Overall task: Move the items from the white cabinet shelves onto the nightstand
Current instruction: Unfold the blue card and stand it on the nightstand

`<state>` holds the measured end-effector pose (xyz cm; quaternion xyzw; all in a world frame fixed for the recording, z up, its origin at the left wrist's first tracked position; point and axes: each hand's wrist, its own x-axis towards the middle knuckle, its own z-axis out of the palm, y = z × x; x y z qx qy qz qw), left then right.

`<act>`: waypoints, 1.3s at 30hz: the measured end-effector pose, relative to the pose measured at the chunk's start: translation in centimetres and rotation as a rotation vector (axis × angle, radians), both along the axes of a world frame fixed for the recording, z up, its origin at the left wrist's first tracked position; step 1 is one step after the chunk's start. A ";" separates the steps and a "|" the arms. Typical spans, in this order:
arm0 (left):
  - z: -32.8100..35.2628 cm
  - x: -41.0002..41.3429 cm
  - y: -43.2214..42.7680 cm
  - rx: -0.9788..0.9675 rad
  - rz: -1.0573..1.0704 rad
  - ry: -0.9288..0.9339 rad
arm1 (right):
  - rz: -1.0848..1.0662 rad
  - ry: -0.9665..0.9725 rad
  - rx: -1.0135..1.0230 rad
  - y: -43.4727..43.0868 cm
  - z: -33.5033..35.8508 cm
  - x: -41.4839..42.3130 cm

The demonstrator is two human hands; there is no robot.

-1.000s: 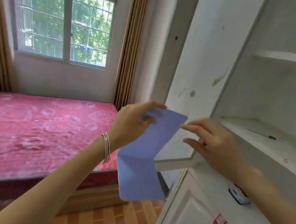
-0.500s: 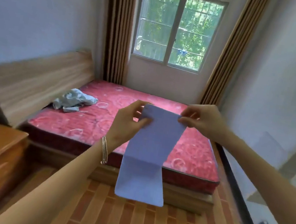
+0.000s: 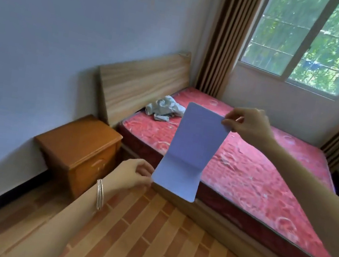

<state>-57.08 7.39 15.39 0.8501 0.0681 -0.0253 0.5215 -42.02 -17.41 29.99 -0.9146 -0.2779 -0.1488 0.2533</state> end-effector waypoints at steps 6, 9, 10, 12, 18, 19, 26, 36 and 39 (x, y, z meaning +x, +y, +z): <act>-3.1 1.3 6.4 -0.037 0.145 0.092 | 0.210 0.093 -0.025 10.4 -3.3 5.8; -4.3 3.7 10.0 -0.013 0.218 0.135 | 0.315 0.160 -0.048 16.0 -4.8 10.3; -4.6 4.7 11.3 -0.011 0.252 0.138 | 0.349 0.165 -0.074 18.0 -5.0 11.9; -4.9 6.8 13.9 0.029 0.311 0.143 | 0.424 0.172 -0.119 21.9 -5.0 15.0; -5.9 11.6 20.6 0.143 0.545 0.100 | 0.649 0.228 -0.202 33.8 -4.6 22.8; -6.2 11.9 21.5 0.152 0.571 0.083 | 0.685 0.241 -0.205 35.9 -4.9 23.8; -10.5 13.4 28.0 0.194 0.709 0.076 | 0.860 0.294 -0.289 50.6 -9.2 28.0; -19.4 16.4 41.5 0.323 0.848 0.249 | 0.991 0.398 -0.423 70.9 -19.0 28.8; -22.5 17.7 45.9 0.321 0.810 0.334 | 0.996 0.428 -0.465 76.4 -22.7 29.6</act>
